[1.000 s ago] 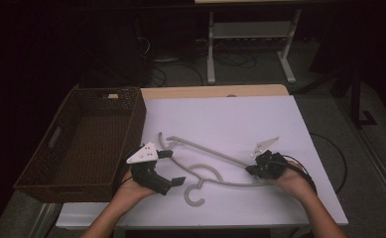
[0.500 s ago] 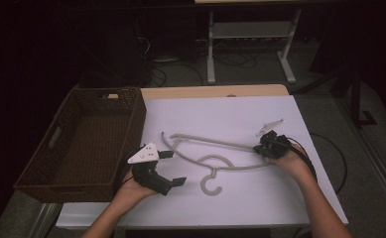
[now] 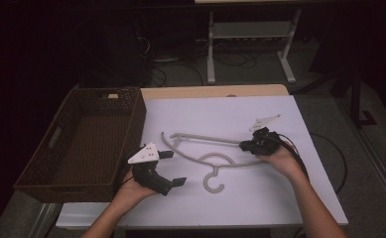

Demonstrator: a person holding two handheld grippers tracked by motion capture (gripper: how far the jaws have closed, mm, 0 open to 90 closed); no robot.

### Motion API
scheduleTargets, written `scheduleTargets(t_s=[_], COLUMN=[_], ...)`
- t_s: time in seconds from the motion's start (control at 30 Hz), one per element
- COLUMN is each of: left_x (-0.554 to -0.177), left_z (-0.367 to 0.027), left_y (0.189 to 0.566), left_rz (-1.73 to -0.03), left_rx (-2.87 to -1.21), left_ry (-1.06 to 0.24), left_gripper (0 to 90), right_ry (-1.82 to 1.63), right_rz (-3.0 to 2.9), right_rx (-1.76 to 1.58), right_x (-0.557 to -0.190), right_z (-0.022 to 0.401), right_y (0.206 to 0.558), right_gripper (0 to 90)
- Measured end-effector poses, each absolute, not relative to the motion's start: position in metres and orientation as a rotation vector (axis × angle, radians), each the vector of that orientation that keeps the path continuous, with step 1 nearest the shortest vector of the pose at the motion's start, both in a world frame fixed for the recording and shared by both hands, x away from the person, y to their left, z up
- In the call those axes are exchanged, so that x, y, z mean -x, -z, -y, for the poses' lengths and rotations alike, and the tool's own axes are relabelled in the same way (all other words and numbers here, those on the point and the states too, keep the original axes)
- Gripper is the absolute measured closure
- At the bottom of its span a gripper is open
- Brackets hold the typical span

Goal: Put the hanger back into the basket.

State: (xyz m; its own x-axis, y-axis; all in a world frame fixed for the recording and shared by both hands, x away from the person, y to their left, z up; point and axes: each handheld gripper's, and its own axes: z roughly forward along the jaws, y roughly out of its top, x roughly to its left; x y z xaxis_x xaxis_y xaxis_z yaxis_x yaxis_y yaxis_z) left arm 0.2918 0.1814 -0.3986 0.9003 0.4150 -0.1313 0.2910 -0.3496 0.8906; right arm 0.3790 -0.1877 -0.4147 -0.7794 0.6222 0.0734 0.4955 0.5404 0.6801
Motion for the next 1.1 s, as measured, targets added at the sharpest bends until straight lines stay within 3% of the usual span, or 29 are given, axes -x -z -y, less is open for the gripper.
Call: scheduleTargets(t_s=[0.43,0.63,0.77,0.93,1.1], left_x=[-0.292,-0.292,-0.292,-0.293,-0.293], left_z=[-0.184,-0.186,-0.187,-0.188,-0.189], left_y=[0.398,0.397,0.397,0.396,0.396], left_rz=[-0.515,-0.523,-0.526,-0.525,-0.526], left_rx=[-1.951,-1.942,-1.935,-1.935,-1.936], left_ry=[-0.144,-0.144,-0.143,-0.147,-0.152], left_gripper=[0.0,0.0,0.0,0.0,0.0], right_ry=[-1.258,-1.209,-1.153,-1.117,-1.113], right_rz=[-2.749,-2.789,-2.809,-2.824,-2.882], right_rx=[-0.709,-0.649,-0.596,-0.561,-0.468], right_x=[-0.387,-0.392,-0.393,-0.388,-0.377], right_z=[0.083,0.056,0.047,0.043,0.04], right_y=[0.422,0.435,0.445,0.446,0.445], right_gripper=[67.3,67.0,68.5,79.2,79.4])
